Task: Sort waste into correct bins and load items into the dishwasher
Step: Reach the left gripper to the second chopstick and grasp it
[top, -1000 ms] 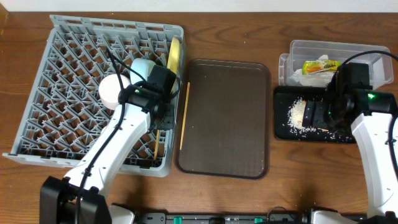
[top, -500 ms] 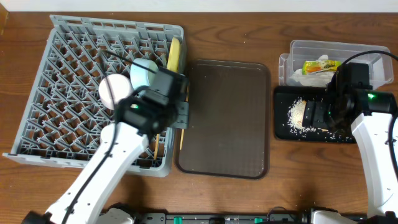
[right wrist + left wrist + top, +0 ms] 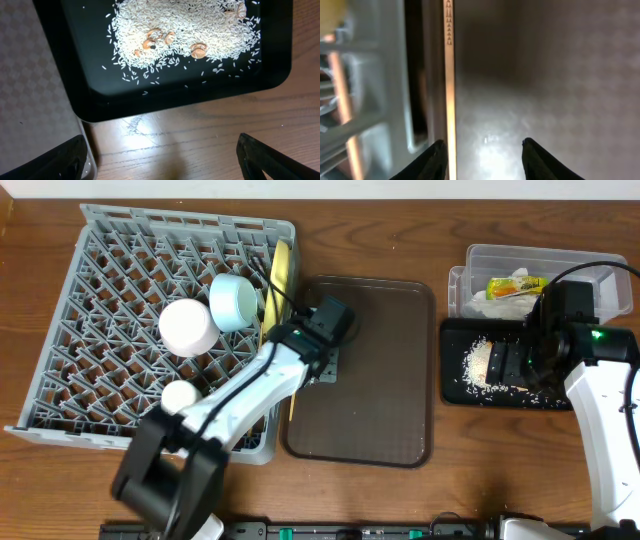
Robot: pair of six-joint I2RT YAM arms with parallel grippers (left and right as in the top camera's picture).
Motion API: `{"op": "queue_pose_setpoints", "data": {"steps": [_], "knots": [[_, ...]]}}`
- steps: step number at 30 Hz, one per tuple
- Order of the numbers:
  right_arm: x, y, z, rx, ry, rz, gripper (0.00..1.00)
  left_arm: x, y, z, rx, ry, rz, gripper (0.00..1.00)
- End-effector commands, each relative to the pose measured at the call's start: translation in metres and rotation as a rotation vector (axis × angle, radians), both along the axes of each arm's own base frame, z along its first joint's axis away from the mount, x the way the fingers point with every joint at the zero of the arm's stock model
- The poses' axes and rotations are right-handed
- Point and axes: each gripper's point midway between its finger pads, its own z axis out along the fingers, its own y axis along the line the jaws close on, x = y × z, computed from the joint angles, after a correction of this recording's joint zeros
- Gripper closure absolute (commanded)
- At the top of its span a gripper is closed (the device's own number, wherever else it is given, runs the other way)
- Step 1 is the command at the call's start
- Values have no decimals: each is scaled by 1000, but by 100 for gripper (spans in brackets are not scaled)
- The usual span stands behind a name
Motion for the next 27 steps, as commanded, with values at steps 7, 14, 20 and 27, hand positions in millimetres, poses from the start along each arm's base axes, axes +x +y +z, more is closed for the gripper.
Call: {"op": "queue_pose_setpoints", "data": {"steps": [7,14,20,27], "knots": [[3,-5,8,-6,-26,-23,7,5,9,-49,80,44,40,51],[3,-5,8,-6,-26,-23,7,12,29,-54,91,65,95,51],[3,-5,8,-6,-26,-23,7,12,38,-56,90,83,120,50],[3,-5,8,-7,-26,-23,7,0,27,-71,35,163,110,51]]}}
